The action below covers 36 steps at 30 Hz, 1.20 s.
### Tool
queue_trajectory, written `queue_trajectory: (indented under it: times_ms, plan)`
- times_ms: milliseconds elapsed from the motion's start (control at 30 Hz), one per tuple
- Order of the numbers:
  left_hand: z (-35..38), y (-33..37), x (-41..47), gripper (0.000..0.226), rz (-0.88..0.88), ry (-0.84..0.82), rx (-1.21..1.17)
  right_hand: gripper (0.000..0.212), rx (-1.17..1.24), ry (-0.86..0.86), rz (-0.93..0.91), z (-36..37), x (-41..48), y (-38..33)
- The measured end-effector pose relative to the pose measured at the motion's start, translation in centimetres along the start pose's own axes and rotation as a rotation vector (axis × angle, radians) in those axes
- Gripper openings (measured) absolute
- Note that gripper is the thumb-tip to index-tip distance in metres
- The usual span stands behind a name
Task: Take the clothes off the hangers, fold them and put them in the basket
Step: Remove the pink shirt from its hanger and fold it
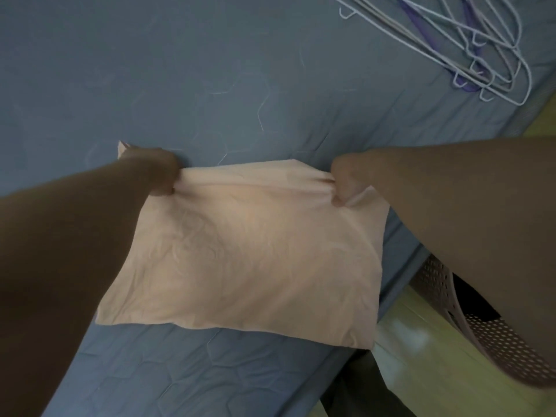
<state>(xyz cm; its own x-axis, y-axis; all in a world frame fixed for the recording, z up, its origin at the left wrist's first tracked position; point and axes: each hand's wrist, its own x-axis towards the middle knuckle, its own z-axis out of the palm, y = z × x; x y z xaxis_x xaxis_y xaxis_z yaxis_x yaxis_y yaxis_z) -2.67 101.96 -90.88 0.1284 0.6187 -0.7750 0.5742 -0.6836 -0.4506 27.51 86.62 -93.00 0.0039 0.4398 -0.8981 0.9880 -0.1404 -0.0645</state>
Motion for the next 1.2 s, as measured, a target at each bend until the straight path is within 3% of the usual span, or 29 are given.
queue_trajectory:
  times_ms: [133, 233, 500, 667, 767, 867, 1067, 1200]
  plan:
    - [0.4, -2.0, -1.7, 0.033, -0.015, 0.120, -0.065, 0.043, 0.021, 0.109, 0.017, -0.7, -2.4, -0.2]
    - [-1.4, -4.4, -4.7, 0.025, -0.092, 0.283, -0.096, 0.036, 0.058, 0.318, 0.029, -3.8, -5.5, -0.7]
    - [-7.5, -12.6, -14.2, 0.014, -0.198, 0.945, -0.200, 0.031, -0.037, 0.985, 0.171, -11.5, -17.8, -1.9]
    - [-5.8, -13.8, -18.9, 0.026, -0.227, 1.077, -0.374, 0.033, -0.157, 1.238, 0.158, -9.5, -22.2, -3.5]
    - [-1.7, -11.7, -20.3, 0.026, -0.175, 1.069, -0.446, 0.035, -0.154, 1.241, 0.134, -4.8, -22.3, -4.7]
    - [4.7, -7.7, -19.8, 0.023, -0.102, 0.924, -0.522, 0.032, -0.148, 1.138, 0.092, 1.6, -20.0, -6.7]
    - [16.4, 1.6, -17.2, 0.029, 0.014, 0.501, -0.469, 0.034, -0.289, 0.601, 0.059, 13.2, -14.2, -9.7]
    - [20.3, 5.6, -17.1, 0.029, 0.013, 0.382, -0.439, 0.034, -0.357, 0.496, 0.068, 17.8, -12.7, -10.7]
